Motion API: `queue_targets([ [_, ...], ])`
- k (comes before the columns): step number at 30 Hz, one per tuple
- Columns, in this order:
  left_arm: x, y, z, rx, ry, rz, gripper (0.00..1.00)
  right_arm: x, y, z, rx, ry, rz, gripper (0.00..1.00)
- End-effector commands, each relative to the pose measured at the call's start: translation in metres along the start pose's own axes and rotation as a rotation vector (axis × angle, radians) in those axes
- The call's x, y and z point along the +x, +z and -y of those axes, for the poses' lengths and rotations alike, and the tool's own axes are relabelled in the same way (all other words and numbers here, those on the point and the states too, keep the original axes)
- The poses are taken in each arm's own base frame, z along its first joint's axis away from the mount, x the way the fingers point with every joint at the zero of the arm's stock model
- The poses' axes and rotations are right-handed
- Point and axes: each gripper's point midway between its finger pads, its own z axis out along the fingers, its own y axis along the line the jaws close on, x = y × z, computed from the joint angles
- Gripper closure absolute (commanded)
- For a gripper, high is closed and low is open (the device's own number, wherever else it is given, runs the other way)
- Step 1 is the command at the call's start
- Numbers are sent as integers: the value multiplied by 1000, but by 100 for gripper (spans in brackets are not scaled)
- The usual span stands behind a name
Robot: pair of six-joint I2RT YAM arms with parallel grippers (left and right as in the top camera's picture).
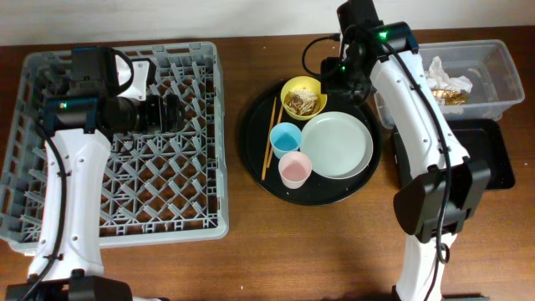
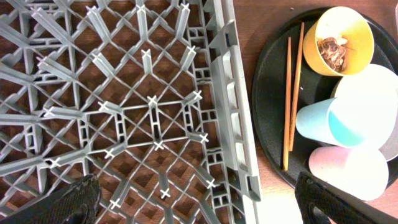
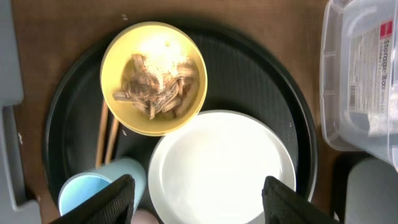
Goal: Sort waste into correct bins and load items into the dishwasher rack
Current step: 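Carry the wrapper and tissue right and drop them into the clear bin, then grasp the yellow bowl rim with the right gripper and lift it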
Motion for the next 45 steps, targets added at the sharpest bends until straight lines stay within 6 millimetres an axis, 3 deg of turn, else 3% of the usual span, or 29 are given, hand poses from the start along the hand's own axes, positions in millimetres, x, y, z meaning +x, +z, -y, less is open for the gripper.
queue_targets([
  [1, -5, -3, 3, 13, -4, 14, 1, 19, 13, 8, 42, -7, -90, 33],
  [6, -6, 2, 5, 19, 4, 11, 1, 17, 13, 7, 33, -6, -82, 32],
  [11, -18, 35, 45, 72, 107, 19, 1, 5, 13, -7, -65, 12, -41, 32],
  [13, -21, 37, 50, 71, 121, 29, 1, -8, 15, -11, -76, 21, 9, 36],
  [16, -18, 37, 46, 52, 117, 17, 1, -20, 37, -5, -32, 76, 36, 43],
  [18, -15, 37, 44, 45, 114, 5, 1, -20, 54, -11, -61, 78, 18, 43],
  [21, -14, 38, 32, -24, 112, -3, 1, -35, 61, -44, -110, -2, 96, 43],
  [23, -11, 37, 24, -67, 108, -16, 1, -42, 66, -66, -44, -92, 171, 43],
  [29, 1, 32, -8, -159, 60, -66, 1, -26, 113, -110, 47, -229, 188, 44],
  [36, 7, 30, -14, -166, 41, -89, 1, -13, 162, -109, 64, -264, 138, 53],
  [42, 8, 30, -14, -166, 41, -93, 1, -4, 183, -103, 80, -264, 100, 64],
  [45, 7, 30, -14, -166, 41, -93, 1, -7, 180, -97, 109, -261, 108, 75],
])
